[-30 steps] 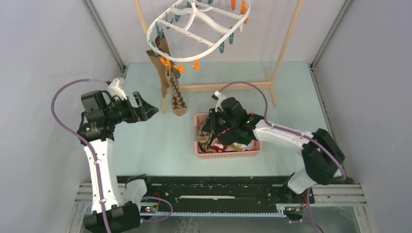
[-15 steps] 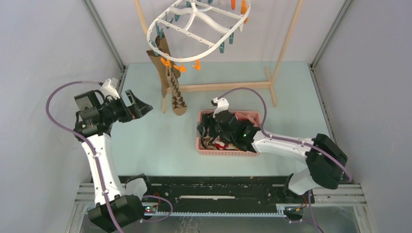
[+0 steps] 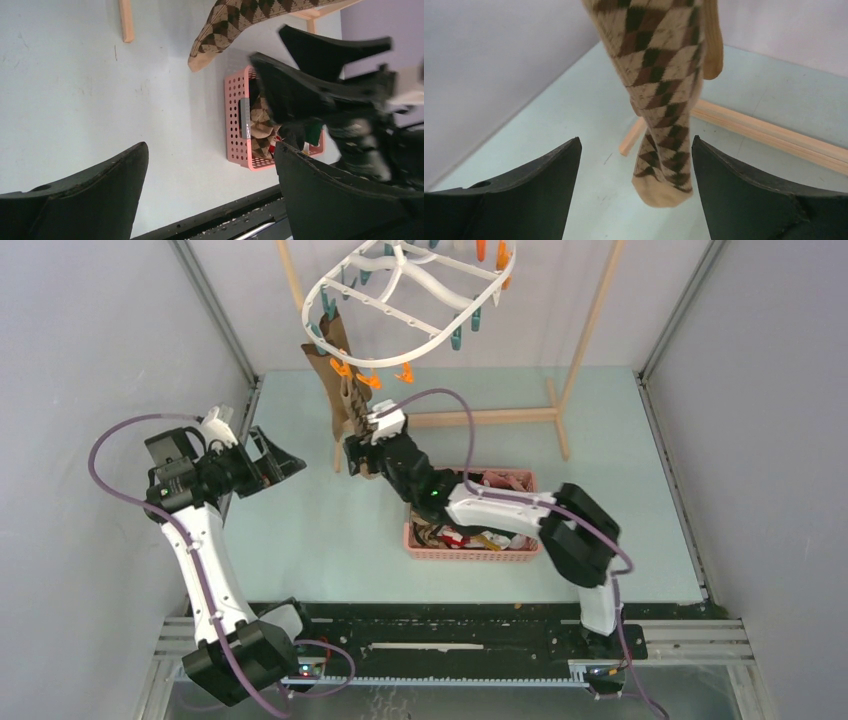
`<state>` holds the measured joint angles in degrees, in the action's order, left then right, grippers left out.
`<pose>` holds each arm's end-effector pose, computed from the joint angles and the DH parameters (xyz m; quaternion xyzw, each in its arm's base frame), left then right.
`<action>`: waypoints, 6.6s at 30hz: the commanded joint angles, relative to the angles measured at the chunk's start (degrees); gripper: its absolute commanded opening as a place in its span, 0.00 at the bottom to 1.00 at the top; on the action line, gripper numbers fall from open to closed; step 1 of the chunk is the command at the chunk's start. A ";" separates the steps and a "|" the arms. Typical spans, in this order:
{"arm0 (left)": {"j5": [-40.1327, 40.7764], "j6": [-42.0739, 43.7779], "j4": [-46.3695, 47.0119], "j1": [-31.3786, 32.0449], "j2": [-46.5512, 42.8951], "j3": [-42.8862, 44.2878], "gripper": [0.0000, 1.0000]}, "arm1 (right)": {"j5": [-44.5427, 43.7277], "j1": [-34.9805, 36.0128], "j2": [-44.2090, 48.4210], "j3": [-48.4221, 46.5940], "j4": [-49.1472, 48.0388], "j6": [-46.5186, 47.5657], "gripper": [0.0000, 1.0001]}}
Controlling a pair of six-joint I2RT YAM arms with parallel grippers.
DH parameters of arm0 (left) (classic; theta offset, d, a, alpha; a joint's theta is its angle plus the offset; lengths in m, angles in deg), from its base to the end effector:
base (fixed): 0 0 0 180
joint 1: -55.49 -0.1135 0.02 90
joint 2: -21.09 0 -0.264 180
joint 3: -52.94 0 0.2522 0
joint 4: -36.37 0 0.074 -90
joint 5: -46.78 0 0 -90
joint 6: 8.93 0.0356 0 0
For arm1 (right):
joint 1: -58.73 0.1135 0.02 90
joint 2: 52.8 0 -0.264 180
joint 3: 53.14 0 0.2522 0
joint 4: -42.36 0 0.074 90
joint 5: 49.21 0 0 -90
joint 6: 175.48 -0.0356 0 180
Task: Remove the socks clipped to the hanger
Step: Remove the sock from the hanger.
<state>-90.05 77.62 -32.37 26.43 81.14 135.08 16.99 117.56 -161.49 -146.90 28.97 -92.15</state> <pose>0.1782 0.0693 0.3656 -0.0978 0.8598 -0.2850 0.4123 0.2477 0.3817 0.2957 -0.1791 0.6930 0.2450 0.6540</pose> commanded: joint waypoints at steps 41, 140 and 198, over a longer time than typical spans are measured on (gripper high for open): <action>-17.77 1.16 0.19 1.79 -8.84 0.13 1.00 | 46.65 -2.63 18.24 20.47 -26.16 -20.33 0.00; -14.79 -12.16 12.15 42.95 -16.90 -3.54 0.00 | 29.27 -13.38 -0.89 8.69 -59.51 -77.79 0.78; -10.05 -12.88 21.80 35.26 -9.88 -1.85 0.61 | 30.17 -3.36 26.80 18.08 -7.66 -50.78 0.10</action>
<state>-98.79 68.18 -16.62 60.37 71.72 132.19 49.10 113.65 -134.43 -126.16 16.38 -144.44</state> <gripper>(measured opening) 0.636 0.085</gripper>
